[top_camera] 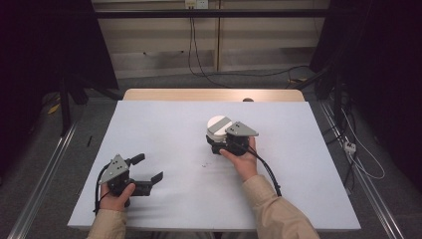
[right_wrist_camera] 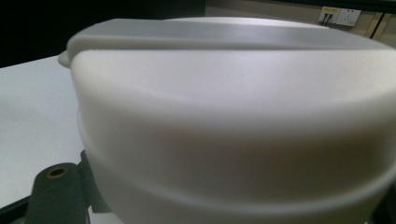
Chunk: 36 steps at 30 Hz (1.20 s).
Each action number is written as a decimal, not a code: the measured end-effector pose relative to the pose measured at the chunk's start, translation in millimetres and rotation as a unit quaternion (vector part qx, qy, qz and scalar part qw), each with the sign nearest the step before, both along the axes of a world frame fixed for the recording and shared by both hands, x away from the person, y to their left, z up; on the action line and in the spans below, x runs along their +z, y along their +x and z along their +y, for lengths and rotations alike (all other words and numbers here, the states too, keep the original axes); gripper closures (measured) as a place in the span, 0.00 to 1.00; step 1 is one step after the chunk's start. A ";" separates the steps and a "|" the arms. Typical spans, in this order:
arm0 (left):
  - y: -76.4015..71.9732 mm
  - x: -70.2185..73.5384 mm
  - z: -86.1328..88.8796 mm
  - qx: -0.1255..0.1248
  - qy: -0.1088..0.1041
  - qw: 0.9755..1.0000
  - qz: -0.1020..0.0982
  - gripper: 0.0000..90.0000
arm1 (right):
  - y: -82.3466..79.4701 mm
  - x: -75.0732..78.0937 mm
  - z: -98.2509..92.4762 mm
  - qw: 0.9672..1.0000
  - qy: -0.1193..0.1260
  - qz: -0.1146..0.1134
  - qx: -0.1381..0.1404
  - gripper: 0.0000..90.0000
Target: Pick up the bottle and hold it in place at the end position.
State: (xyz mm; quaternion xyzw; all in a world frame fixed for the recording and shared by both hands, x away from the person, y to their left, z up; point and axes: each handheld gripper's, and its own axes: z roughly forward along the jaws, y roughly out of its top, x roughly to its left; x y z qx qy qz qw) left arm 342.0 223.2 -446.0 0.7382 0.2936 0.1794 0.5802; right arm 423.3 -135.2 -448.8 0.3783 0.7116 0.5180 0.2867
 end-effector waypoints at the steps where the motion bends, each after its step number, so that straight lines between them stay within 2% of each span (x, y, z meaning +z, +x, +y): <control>1: 0.1 0.0 0.1 0.000 0.000 1.000 0.000 0.04 | 0.5 0.0 0.7 1.000 0.000 0.000 0.000 0.20; 27: 0.5 -0.6 -0.3 0.003 -0.002 1.000 0.004 0.04 | 14.6 -5.4 10.4 1.000 -0.004 -0.002 0.002 0.20; 36: 0.5 -0.5 -0.4 0.002 -0.002 1.000 0.005 0.04 | 14.5 -7.7 12.9 1.000 -0.013 0.002 0.006 0.20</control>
